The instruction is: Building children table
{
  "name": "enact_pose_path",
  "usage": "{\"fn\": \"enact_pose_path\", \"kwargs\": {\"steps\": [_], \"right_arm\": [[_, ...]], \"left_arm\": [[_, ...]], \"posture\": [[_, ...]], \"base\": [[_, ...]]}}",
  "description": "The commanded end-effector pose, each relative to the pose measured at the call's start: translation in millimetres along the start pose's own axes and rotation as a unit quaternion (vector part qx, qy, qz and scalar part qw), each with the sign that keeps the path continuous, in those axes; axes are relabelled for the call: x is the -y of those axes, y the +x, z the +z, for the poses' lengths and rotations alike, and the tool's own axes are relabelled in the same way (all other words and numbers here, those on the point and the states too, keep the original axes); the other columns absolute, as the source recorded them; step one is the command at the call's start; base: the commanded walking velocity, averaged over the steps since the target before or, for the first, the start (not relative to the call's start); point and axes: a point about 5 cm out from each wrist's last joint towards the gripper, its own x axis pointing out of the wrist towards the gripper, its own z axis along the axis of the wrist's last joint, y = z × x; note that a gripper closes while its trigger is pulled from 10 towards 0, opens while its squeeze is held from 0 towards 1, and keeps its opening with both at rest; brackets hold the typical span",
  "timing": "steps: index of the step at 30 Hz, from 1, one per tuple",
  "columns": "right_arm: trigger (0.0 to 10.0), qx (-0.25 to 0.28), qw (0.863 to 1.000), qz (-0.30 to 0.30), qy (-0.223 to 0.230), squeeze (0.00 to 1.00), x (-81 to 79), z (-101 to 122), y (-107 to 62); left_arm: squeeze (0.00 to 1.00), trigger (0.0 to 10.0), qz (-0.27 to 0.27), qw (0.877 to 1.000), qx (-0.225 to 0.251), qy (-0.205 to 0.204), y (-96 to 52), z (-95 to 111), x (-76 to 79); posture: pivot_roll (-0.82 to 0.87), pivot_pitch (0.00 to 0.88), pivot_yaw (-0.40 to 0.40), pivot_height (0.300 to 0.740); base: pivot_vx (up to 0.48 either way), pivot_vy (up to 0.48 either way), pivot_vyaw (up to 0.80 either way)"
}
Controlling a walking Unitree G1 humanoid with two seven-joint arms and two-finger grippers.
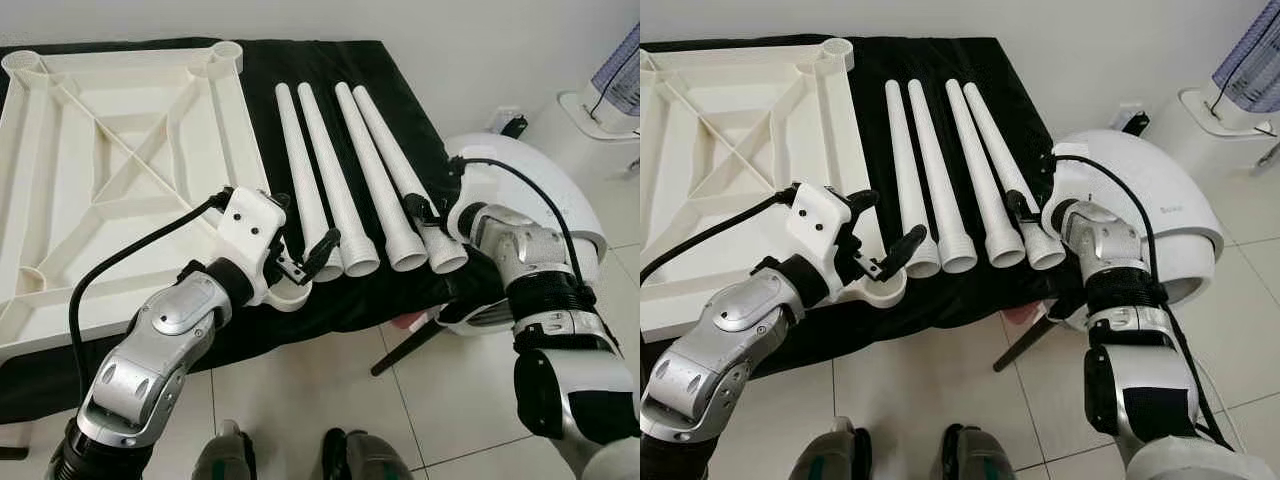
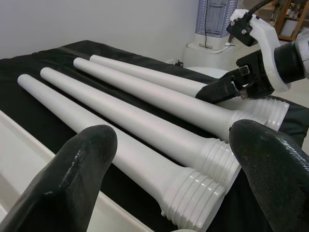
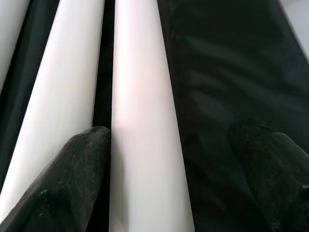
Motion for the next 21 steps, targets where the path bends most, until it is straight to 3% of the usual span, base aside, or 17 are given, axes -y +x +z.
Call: {"fn": "enact_pose_path", "kwargs": {"steps": [1, 14, 16, 17, 18, 19, 20, 21], "right_arm": [[10.0, -0.042, 0.999, -0.001, 0.014, 0.00, 5.6, -12.2, -0.4], [10.0, -0.112, 0.993, 0.040, 0.021, 0.00, 3.1, -14.7, -0.1], [10.0, -0.115, 0.993, 0.041, 0.004, 0.00, 3.2, -16.0, -0.2], [2.6, -0.129, 0.991, 0.044, -0.015, 0.00, 3.6, -21.9, -0.4], [1.3, -0.142, 0.988, 0.047, -0.028, 0.00, 4.1, -26.7, -0.6], [1.3, -0.150, 0.987, 0.049, -0.036, 0.00, 4.5, -29.9, -0.9], [0.0, -0.160, 0.985, 0.049, -0.039, 0.00, 5.3, -32.6, -1.4], [0.0, -0.165, 0.984, 0.048, -0.040, 0.00, 5.9, -33.6, -1.7]], "left_arm": [[0.00, 10.0, -0.034, 0.999, -0.001, -0.002, -1.1, 1.2, 5.9], [0.00, 10.0, -0.025, 1.000, -0.003, -0.003, -0.6, 1.6, 4.0], [0.00, 10.0, -0.024, 1.000, -0.004, -0.002, -0.8, 1.5, 3.5], [0.00, 10.0, -0.023, 1.000, -0.005, 0.000, -1.1, 1.5, 2.8], [0.00, 10.0, -0.021, 1.000, -0.007, 0.000, -1.2, 1.2, 1.6], [0.00, 10.0, -0.020, 1.000, -0.008, 0.001, -1.3, 0.9, 0.9], [0.00, 10.0, -0.018, 1.000, -0.008, 0.001, -1.5, 1.0, -0.1], [0.00, 10.0, -0.018, 1.000, -0.008, 0.002, -1.7, 1.1, -0.8]], "posture": [[0.02, 0.227, -0.088, 0.740], [0.01, 0.228, -0.087, 0.740], [0.01, 0.228, -0.087, 0.740], [0.01, 0.225, -0.087, 0.740], [0.01, 0.224, -0.087, 0.740], [0.01, 0.224, -0.087, 0.740], [0.01, 0.225, -0.088, 0.740], [0.01, 0.225, -0.088, 0.740]], "base": [[0.000, 0.000, 0.00], [0.000, 0.000, 0.00], [0.000, 0.000, 0.00], [0.000, 0.000, 0.00], [0.000, 0.000, 0.00], [0.000, 0.000, 0.00], [0.000, 0.000, 0.00], [0.000, 0.000, 0.00]]}}
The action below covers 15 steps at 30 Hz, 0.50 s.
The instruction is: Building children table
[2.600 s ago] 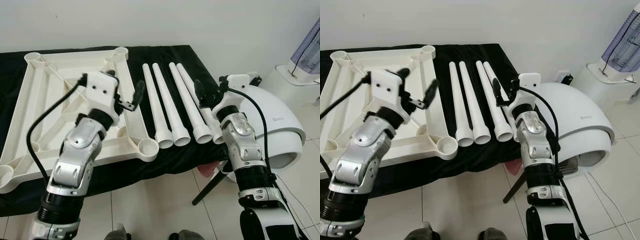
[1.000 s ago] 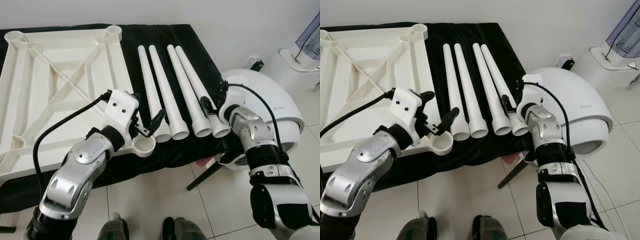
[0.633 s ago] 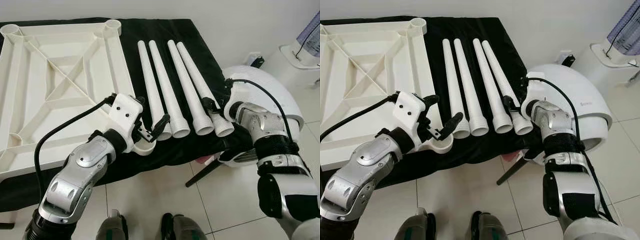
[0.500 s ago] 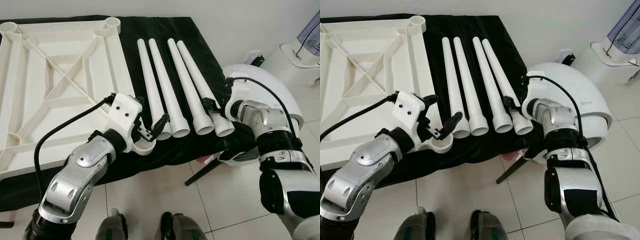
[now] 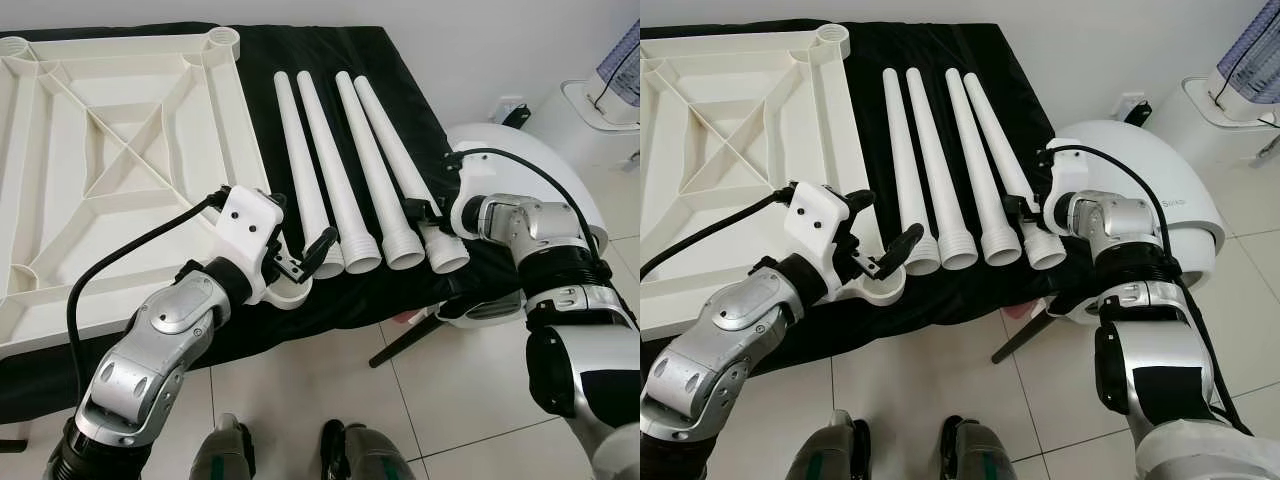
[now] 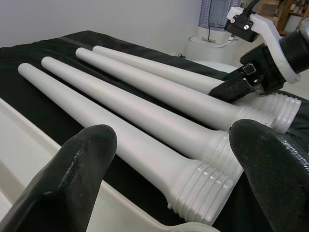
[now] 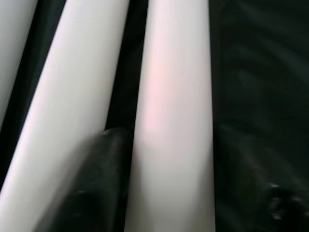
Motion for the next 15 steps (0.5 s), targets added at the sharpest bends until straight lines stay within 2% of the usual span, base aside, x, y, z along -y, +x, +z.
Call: {"fn": "enact_pose_path", "kwargs": {"steps": [1, 8, 15], "right_arm": [[0.0, -0.083, 0.996, -0.014, 0.014, 0.00, 9.5, -38.7, 2.7], [0.0, -0.095, 0.995, -0.022, 0.018, 0.00, 13.5, -40.3, 1.2], [0.0, -0.068, 0.996, -0.039, 0.051, 0.00, 19.0, -32.3, -0.4]], "left_arm": [[0.00, 10.0, -0.017, 1.000, -0.002, 0.002, -0.4, 1.5, 0.2], [0.00, 10.0, 0.009, 1.000, -0.015, 0.021, 0.3, -1.8, -11.4], [0.00, 10.0, 0.035, 0.999, -0.018, 0.031, 2.0, -0.4, -27.3]], "posture": [[0.00, 0.221, -0.091, 0.740], [0.00, 0.209, -0.094, 0.740], [0.00, 0.192, -0.087, 0.740]], "base": [[0.000, 0.000, 0.00], [0.000, 0.000, 0.00], [0.000, 0.000, 0.00]]}}
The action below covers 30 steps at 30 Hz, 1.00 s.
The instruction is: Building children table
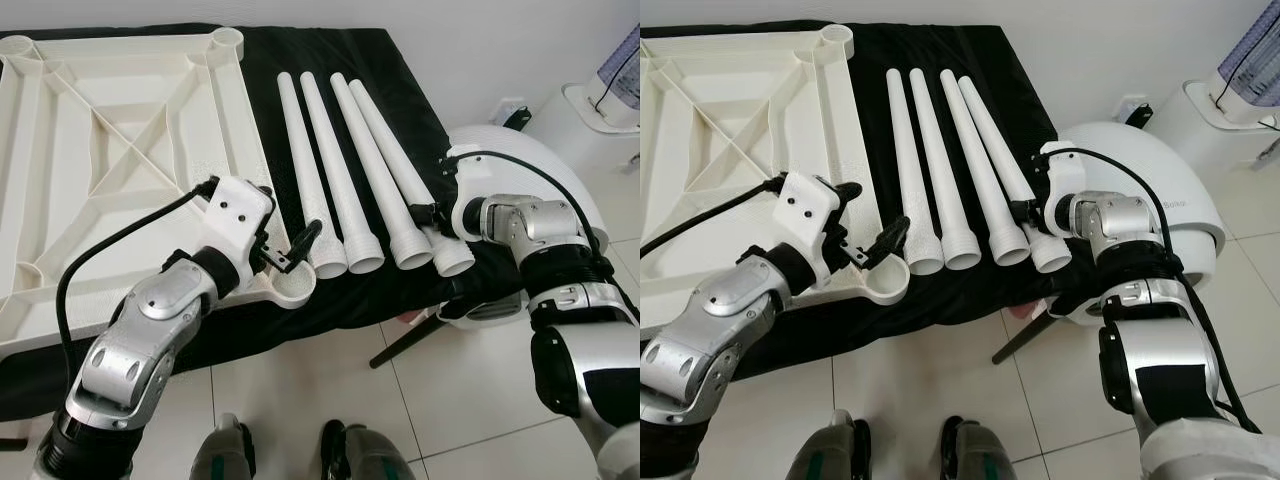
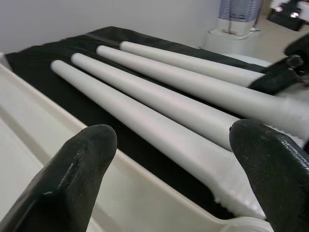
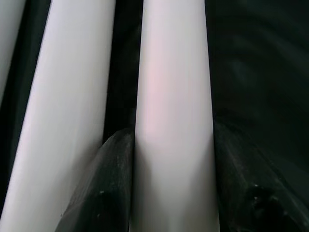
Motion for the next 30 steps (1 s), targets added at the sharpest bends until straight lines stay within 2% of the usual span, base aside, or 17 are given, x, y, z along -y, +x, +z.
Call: {"fn": "enact_pose_path", "kwargs": {"steps": [1, 2, 3, 4, 5, 6, 8, 10, 13, 16, 21, 22, 24, 25, 26, 29, 30], "right_arm": [[0.0, -0.055, 0.998, -0.030, 0.028, 0.00, 11.6, -27.7, 2.0], [0.0, -0.021, 0.998, -0.035, 0.052, 0.00, 14.5, -17.1, -1.2], [0.0, -0.021, 0.998, -0.035, 0.052, 0.00, 14.5, -17.1, -1.2], [2.0, 0.001, 0.997, -0.041, 0.062, 0.00, 17.6, -8.8, -4.6], [2.0, 0.001, 0.997, -0.041, 0.062, 0.00, 17.6, -8.8, -4.6], [10.0, 0.013, 0.996, -0.042, 0.071, 0.00, 18.8, -3.9, -6.0], [10.0, 0.017, 0.996, -0.043, 0.072, 0.00, 19.9, 0.0, -7.6], [10.0, 0.047, 0.995, -0.038, 0.076, 0.00, 22.6, 17.6, -14.4], [10.0, 0.058, 0.995, -0.038, 0.075, 0.00, 23.6, 23.9, -17.1], [10.0, 0.104, 0.991, -0.034, 0.073, 0.00, 25.7, 45.7, -25.0], [10.0, 0.148, 0.986, -0.027, 0.067, 0.00, 23.9, 60.8, -29.5], [10.0, 0.177, 0.982, -0.016, 0.062, 0.00, 21.3, 68.5, -31.7], [10.0, 0.196, 0.979, -0.009, 0.060, 0.00, 19.6, 73.4, -33.2], [10.0, 0.227, 0.973, -0.002, 0.048, 0.00, 15.6, 77.3, -33.3], [10.0, 0.227, 0.973, -0.002, 0.048, 0.00, 15.6, 77.3, -33.3], [10.0, 0.275, 0.961, 0.008, 0.030, 0.00, 5.7, 77.2, -30.1], [10.0, 0.275, 0.961, 0.008, 0.030, 0.00, 5.7, 77.2, -30.1]], "left_arm": [[0.00, 10.0, -0.006, 1.000, -0.001, 0.008, 0.0, -0.4, -1.3], [0.00, 10.0, 0.001, 1.000, 0.003, 0.007, 0.7, 2.3, -8.0], [0.00, 10.0, 0.001, 1.000, 0.003, 0.007, 0.7, 2.3, -8.0], [0.00, 10.0, 0.003, 1.000, 0.006, 0.008, 1.1, 4.1, -12.7], [0.00, 10.0, 0.003, 1.000, 0.006, 0.008, 1.1, 4.1, -12.7], [0.00, 10.0, 0.004, 1.000, 0.006, 0.010, 1.7, 4.7, -14.9], [0.00, 10.0, 0.004, 1.000, 0.008, 0.010, 2.3, 5.6, -16.7], [0.00, 10.0, 0.004, 1.000, 0.012, 0.011, 4.1, 7.4, -20.6], [0.00, 10.0, 0.004, 1.000, 0.014, 0.012, 4.9, 7.8, -21.9], [0.00, 10.0, 0.001, 1.000, 0.019, 0.016, 10.3, 10.2, -26.9], [0.00, 10.0, 0.000, 0.999, 0.031, 0.013, 14.5, 14.0, -30.2], [0.00, 10.0, 0.007, 0.999, 0.036, 0.002, 17.7, 16.9, -33.8], [0.00, 10.0, 0.011, 0.999, 0.040, -0.006, 20.0, 18.7, -36.5], [0.00, 10.0, 0.023, 0.998, 0.053, -0.032, 24.3, 25.2, -43.3], [0.00, 10.0, 0.023, 0.998, 0.053, -0.032, 24.3, 25.2, -43.3], [0.00, 10.0, 0.037, 0.992, 0.088, -0.084, 31.2, 41.8, -57.3], [0.00, 10.0, 0.037, 0.992, 0.088, -0.084, 31.2, 41.8, -57.3]], "posture": [[0.00, 0.192, -0.087, 0.740], [0.00, 0.183, -0.084, 0.740], [0.00, 0.183, -0.084, 0.740], [0.00, 0.178, -0.077, 0.740], [0.00, 0.178, -0.077, 0.740], [0.00, 0.171, -0.071, 0.740], [0.00, 0.169, -0.070, 0.740], [-0.01, 0.164, -0.065, 0.740], [-0.01, 0.162, -0.064, 0.740], [-0.01, 0.152, -0.061, 0.740], [-0.01, 0.148, -0.061, 0.740], [-0.01, 0.141, -0.062, 0.740], [-0.01, 0.141, -0.062, 0.740], [0.00, 0.138, -0.064, 0.740], [0.00, 0.138, -0.064, 0.740], [0.01, 0.136, -0.066, 0.740], [0.01, 0.136, -0.066, 0.740]], "base": [[0.000, 0.000, 0.00], [0.000, 0.000, 0.00], [0.000, 0.000, 0.00], [0.000, 0.000, 0.00], [0.000, 0.000, 0.00], [0.000, 0.000, 0.00], [0.000, 0.000, 0.00], [0.000, 0.000, 0.00], [0.000, 0.000, 0.00], [0.000, 0.000, 0.00], [0.000, 0.000, 0.00], [0.000, 0.000, 0.00], [0.000, 0.000, 0.00], [0.000, 0.000, 0.00], [0.000, 0.000, 0.00], [0.000, 0.000, 0.00], [0.000, 0.000, 0.00]]}}
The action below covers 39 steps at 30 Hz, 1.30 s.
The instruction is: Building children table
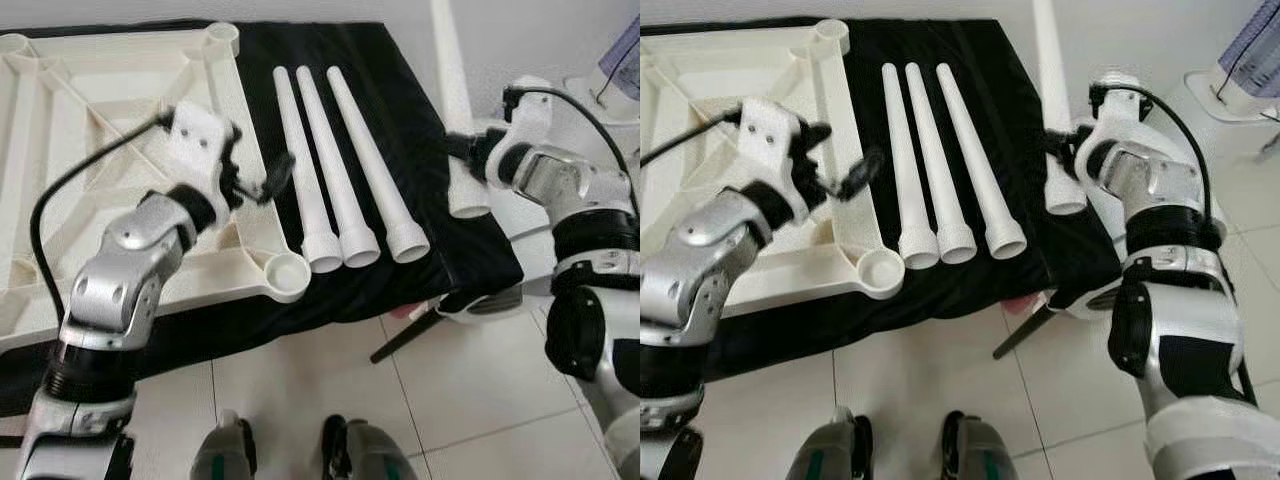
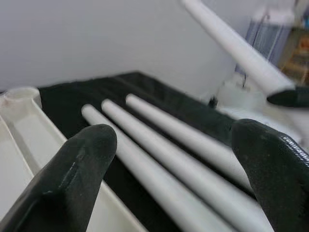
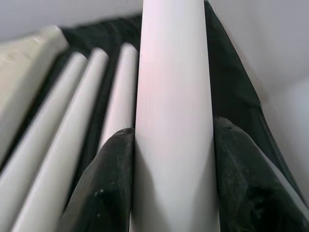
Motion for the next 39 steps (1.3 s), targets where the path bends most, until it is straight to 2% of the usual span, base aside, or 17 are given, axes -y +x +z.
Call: {"fn": "enact_pose_path", "kwargs": {"steps": [1, 2, 5, 6, 7, 8, 9, 12, 17, 18, 22, 25, 27, 28, 29, 31, 39], "right_arm": [[10.0, 0.025, 1.000, 0.002, -0.005, 0.00, 1.0, 0.3, -2.4], [10.0, 0.037, 0.999, 0.005, -0.005, 0.00, -2.1, -1.5, -2.1], [10.0, 0.049, 0.999, 0.009, -0.006, 0.00, -4.8, -2.5, -1.8], [10.0, 0.071, 0.997, 0.024, -0.003, 0.00, -10.8, -3.5, -2.2], [10.0, 0.071, 0.997, 0.024, -0.003, 0.00, -10.8, -3.5, -2.2], [10.0, 0.096, 0.994, 0.047, 0.003, 0.00, -18.5, -1.8, -3.2], [10.0, 0.096, 0.994, 0.047, 0.003, 0.00, -18.5, -1.8, -3.2], [10.0, 0.159, 0.980, 0.116, 0.005, 0.00, -41.1, 1.6, -8.8], [10.0, 0.182, 0.972, 0.146, -0.011, 0.00, -51.7, -0.4, -11.7], [10.0, 0.188, 0.969, 0.158, -0.011, 0.00, -56.3, -2.0, -12.6], [10.0, 0.200, 0.962, 0.187, -0.002, 0.00, -66.9, -6.8, -15.0], [10.0, 0.207, 0.952, 0.225, 0.010, 0.00, -77.3, -11.9, -19.3], [10.0, 0.208, 0.951, 0.230, 0.009, 0.00, -78.7, -12.8, -20.2], [10.0, 0.209, 0.946, 0.247, 0.012, 0.00, -83.4, -15.5, -21.7], [10.0, 0.209, 0.946, 0.247, 0.012, 0.00, -83.4, -15.5, -21.7], [10.0, 0.210, 0.941, 0.266, 0.011, 0.00, -88.2, -18.8, -23.4], [10.0, 0.206, 0.930, 0.305, 0.005, 0.00, -98.5, -24.3, -26.6]], "left_arm": [[0.00, 10.0, 0.004, 1.000, 0.006, -0.031, 1.0, 1.7, -4.5], [0.00, 10.0, 0.005, 0.999, 0.013, -0.044, 3.2, 5.1, -7.8], [0.01, 10.0, 0.005, 0.999, 0.015, -0.050, 4.9, 6.3, -10.4], [0.39, 10.0, 0.006, 0.998, 0.009, -0.059, 7.6, 5.6, -13.8], [0.39, 10.0, 0.006, 0.998, 0.009, -0.059, 7.6, 5.6, -13.8], [1.00, 10.0, 0.005, 0.997, 0.014, -0.076, 10.2, 6.6, -15.6], [1.00, 10.0, 0.005, 0.997, 0.014, -0.076, 10.2, 6.6, -15.6], [1.00, 10.0, -0.011, 0.993, 0.032, -0.117, 17.8, 13.4, -15.3], [1.00, 10.0, -0.007, 0.990, 0.023, -0.137, 25.4, 15.0, -16.4], [0.00, 10.0, -0.002, 0.988, 0.021, -0.152, 29.8, 16.1, -16.9], [0.00, 10.0, -0.006, 0.982, 0.033, -0.184, 37.0, 23.0, -17.5], [0.00, 10.0, -0.024, 0.974, 0.053, -0.219, 41.4, 35.5, -16.9], [0.00, 10.0, -0.031, 0.972, 0.058, -0.225, 42.1, 38.5, -16.5], [0.00, 10.0, -0.069, 0.961, 0.079, -0.256, 44.3, 52.0, -10.7], [0.00, 10.0, -0.069, 0.961, 0.079, -0.256, 44.3, 52.0, -10.7], [0.00, 10.0, -0.112, 0.949, 0.093, -0.281, 46.1, 62.9, -3.2], [0.00, 10.0, -0.153, 0.940, 0.080, -0.295, 51.4, 64.3, 8.6]], "posture": [[0.01, 0.136, -0.066, 0.740], [0.02, 0.133, -0.065, 0.740], [0.02, 0.132, -0.063, 0.740], [0.02, 0.131, -0.062, 0.740], [0.02, 0.131, -0.062, 0.740], [0.02, 0.126, -0.054, 0.740], [0.02, 0.126, -0.054, 0.740], [0.02, 0.122, -0.045, 0.740], [0.03, 0.121, -0.044, 0.740], [0.03, 0.120, -0.040, 0.740], [0.04, 0.118, -0.036, 0.740], [0.05, 0.116, -0.038, 0.740], [0.05, 0.116, -0.038, 0.740], [0.05, 0.113, -0.037, 0.740], [0.05, 0.113, -0.037, 0.740], [0.06, 0.109, -0.037, 0.740], [0.06, 0.106, -0.035, 0.740]], "base": [[0.000, 0.000, 0.00], [0.000, 0.000, 0.00], [0.000, 0.000, 0.00], [0.000, 0.000, 0.00], [0.000, 0.000, 0.00], [0.000, 0.000, 0.00], [0.000, 0.000, 0.00], [0.000, 0.000, 0.00], [0.000, 0.000, 0.00], [0.000, 0.000, 0.00], [0.000, 0.000, 0.00], [0.000, 0.000, 0.00], [0.000, 0.000, 0.00], [0.000, 0.000, 0.00], [0.000, 0.000, 0.00], [0.000, 0.000, 0.00], [0.000, 0.000, 0.00]]}}
